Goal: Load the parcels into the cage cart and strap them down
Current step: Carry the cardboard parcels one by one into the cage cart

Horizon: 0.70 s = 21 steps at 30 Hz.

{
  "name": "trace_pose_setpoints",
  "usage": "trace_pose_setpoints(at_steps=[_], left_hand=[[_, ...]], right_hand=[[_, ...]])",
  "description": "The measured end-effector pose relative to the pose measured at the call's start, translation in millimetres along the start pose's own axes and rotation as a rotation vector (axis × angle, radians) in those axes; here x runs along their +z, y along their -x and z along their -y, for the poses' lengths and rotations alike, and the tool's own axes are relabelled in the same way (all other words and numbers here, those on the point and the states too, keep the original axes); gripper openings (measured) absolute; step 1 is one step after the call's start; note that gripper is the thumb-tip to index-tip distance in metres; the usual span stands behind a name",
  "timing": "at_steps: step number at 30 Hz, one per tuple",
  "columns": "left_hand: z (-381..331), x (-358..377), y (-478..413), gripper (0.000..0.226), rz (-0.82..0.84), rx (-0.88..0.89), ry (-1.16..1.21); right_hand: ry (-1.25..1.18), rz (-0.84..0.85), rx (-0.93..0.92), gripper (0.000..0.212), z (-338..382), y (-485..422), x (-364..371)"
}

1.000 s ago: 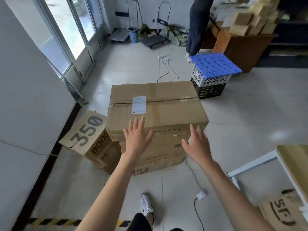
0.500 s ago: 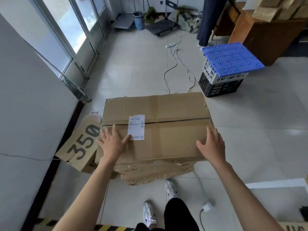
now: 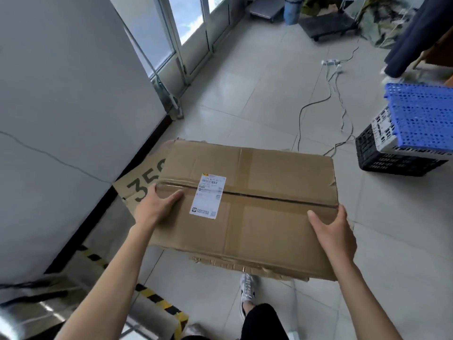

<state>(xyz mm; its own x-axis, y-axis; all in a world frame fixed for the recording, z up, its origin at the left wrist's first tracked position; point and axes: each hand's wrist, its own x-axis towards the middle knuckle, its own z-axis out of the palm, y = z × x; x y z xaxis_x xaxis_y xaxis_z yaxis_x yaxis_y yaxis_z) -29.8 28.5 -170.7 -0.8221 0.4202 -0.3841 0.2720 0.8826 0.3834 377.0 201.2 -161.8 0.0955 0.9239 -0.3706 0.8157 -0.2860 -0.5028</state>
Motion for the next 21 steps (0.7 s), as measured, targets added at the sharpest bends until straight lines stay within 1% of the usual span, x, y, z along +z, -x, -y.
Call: trace_pose_setpoints(at_steps=[4, 7, 9, 12, 15, 18, 21], left_hand=[[50, -36, 18, 0.115, -0.098, -0.132, 0.061], [109, -73, 45, 0.111, -0.222, -0.250, 0.138], [156, -100, 74, 0.108, -0.321, -0.316, 0.180], [238, -140, 138, 0.104, -0.484, -0.453, 0.240], [321, -169, 214, 0.102, -0.592, -0.614, 0.276], [397, -185, 296, 0.108, -0.667, -0.761, 0.315], [468, -188, 373, 0.118, -0.709, -0.887, 0.344]], right_hand=[[0.061, 0.059, -0.170, 0.091, 57, -1, 16], [0.090, 0.133, -0.319, 0.090, 107, 22, 47], [0.084, 0.210, -0.422, 0.091, 139, 49, 72], [0.085, 0.366, -0.591, 0.089, 181, 113, 116], [0.063, 0.516, -0.728, 0.088, 201, 195, 157], [0.106, 0.637, -0.851, 0.093, 197, 281, 193], [0.166, 0.717, -0.958, 0.093, 178, 361, 228]])
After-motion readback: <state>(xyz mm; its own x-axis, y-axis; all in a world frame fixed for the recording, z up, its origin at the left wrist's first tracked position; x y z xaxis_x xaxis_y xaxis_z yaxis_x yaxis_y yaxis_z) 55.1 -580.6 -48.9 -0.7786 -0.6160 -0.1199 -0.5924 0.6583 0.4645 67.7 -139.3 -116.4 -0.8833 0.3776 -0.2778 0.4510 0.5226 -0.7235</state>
